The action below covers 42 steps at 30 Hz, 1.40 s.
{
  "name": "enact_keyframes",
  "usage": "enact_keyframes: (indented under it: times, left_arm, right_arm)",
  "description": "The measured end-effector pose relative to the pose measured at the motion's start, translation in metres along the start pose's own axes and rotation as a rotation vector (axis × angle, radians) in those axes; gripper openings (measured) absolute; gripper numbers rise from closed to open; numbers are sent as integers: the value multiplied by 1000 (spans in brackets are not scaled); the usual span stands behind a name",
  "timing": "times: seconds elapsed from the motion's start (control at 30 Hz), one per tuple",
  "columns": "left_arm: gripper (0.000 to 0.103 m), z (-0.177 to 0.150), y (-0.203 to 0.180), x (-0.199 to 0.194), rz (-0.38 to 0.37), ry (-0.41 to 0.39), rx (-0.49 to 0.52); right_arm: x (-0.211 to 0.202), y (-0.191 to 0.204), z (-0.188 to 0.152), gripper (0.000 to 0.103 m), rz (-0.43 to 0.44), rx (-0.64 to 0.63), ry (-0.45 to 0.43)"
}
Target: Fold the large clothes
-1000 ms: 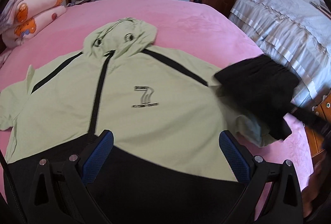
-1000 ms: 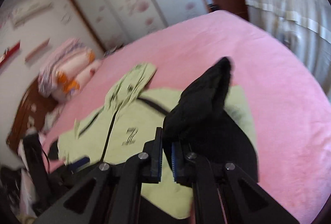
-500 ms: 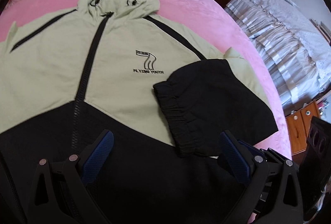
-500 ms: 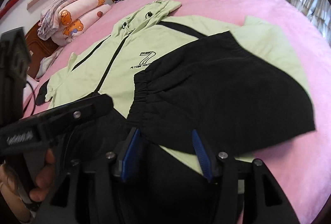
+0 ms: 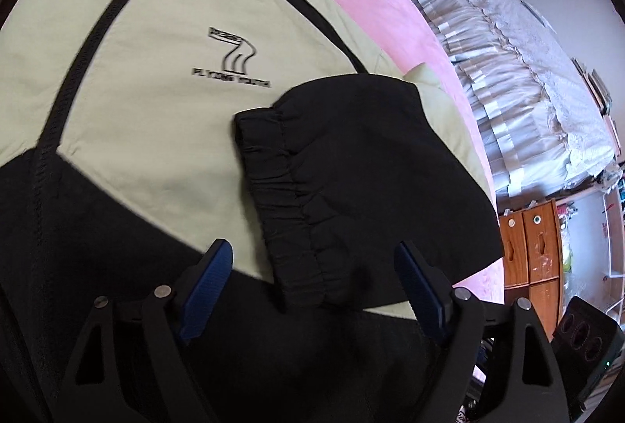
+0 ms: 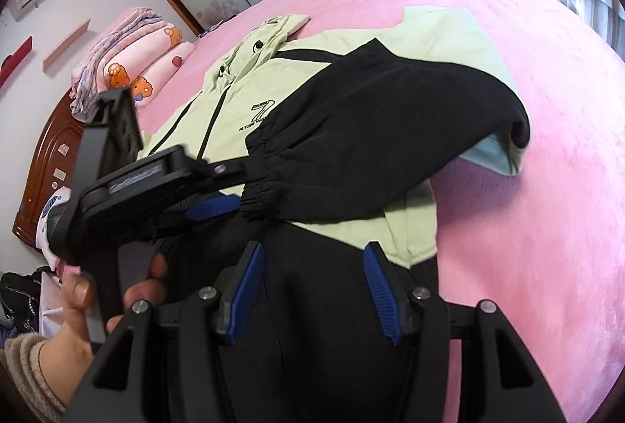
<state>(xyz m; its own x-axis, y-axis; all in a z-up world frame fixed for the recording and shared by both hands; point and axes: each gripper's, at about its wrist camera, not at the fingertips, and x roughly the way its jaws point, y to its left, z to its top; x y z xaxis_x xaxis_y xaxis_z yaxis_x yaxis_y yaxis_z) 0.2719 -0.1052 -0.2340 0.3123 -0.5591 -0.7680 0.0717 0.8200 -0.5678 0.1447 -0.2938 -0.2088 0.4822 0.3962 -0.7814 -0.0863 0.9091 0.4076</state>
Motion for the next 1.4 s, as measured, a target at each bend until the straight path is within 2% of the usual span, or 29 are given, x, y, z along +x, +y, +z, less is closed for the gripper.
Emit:
enact_keyframes:
  times: [0.03,0.07,0.1,0.13,0.17,0.2,0.3,0.53,0.7,0.8,0.93,0.97,1.0,1.07,1.13,1.23,1.33,1.4]
  left_arm:
    - [83,2,-5,7,-7,14,15]
    - [76,3,-9,13,-11,31,20]
    - [58,4,-14,19,15,40,33]
    - [46,5,-19,24,56,46,56]
    - [25,5,-23,27,64,64,73]
    - [23,6,-28,30,66,74,75]
    - [21,13,-51,18,112,28,126]
    - [20,67,-122,-70,181,-193,362]
    - [20,93,-133,-133,221,-280,438]
    - [20,107,-138,-152,248,-302,465]
    - [20,121,-132,-170,293,-329,474]
    - [20,124,-127,-174,308,-340,477]
    - [20,128,-121,-179,327,-355,476]
    - [21,137,-102,-187,359,-373,454]
    - [21,147,-70,-192,410,-380,405]
    - [21,155,-16,-184,454,-342,324]
    - [22,154,41,-156,528,-271,269]
    - [27,150,78,-129,567,-191,208]
  right_arm:
    - [0,0,-1,54,1,2,1]
    - [0,-1,-2,54,1,5,1]
    - [-1,-1,-3,54,4,9,0]
    - [-2,-1,-3,54,4,12,-1]
    - [-2,-2,-4,54,1,14,-2]
    - [-2,-2,-5,54,-3,16,-2]
    - [-5,-2,-8,54,-19,10,-4]
    - [-8,-7,-9,54,-112,-5,-15]
    - [0,-23,14,54,-192,45,-59]
    - [11,-38,36,54,-229,90,-80]
    - [37,-48,64,53,-276,93,-54]
    - [43,-47,70,45,-286,80,-47]
    - [47,-46,74,31,-296,62,-34]
    - [55,-41,82,22,-322,23,-11]
    - [57,-35,84,22,-347,-9,-11]
    - [59,-29,81,22,-365,-45,-3]
    - [63,-29,76,22,-359,-61,18]
    - [63,-29,69,24,-354,-70,44]
